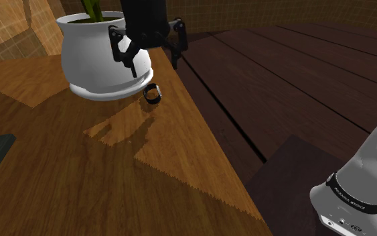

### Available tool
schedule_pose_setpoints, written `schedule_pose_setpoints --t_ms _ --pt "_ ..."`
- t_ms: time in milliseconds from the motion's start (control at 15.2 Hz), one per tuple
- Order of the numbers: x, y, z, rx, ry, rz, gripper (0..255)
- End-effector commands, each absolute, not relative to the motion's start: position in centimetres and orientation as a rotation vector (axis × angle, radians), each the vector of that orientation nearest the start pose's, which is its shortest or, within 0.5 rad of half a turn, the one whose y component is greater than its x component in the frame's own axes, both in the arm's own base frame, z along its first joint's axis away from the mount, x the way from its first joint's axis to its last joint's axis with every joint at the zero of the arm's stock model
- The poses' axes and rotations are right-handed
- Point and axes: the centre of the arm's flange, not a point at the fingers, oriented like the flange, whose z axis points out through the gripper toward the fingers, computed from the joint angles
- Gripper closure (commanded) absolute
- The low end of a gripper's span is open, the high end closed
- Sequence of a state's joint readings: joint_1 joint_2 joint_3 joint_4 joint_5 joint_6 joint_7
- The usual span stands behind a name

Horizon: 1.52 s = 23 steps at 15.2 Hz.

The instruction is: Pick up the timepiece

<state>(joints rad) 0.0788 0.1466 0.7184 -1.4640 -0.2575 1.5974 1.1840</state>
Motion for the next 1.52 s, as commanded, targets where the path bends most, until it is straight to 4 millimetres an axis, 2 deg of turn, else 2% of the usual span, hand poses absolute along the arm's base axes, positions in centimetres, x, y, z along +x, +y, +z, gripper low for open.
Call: schedule_pose_setpoints --t_ms 0,198,396,462,1056,1452 --pt "45.8 38.3 60.1 -3.142 0.629 -0.235 0" --pt "45.8 38.3 58.5 -3.142 0.629 -0.235 0" --pt "45.8 38.3 58.2 -3.142 0.629 -0.235 0" --pt "45.7 38.3 58.3 -3.142 0.629 -0.235 255" --pt "45.8 38.3 58.2 -3.142 0.629 -0.235 255" --pt "45.8 38.3 61.4 -3.142 0.629 -0.235 255"
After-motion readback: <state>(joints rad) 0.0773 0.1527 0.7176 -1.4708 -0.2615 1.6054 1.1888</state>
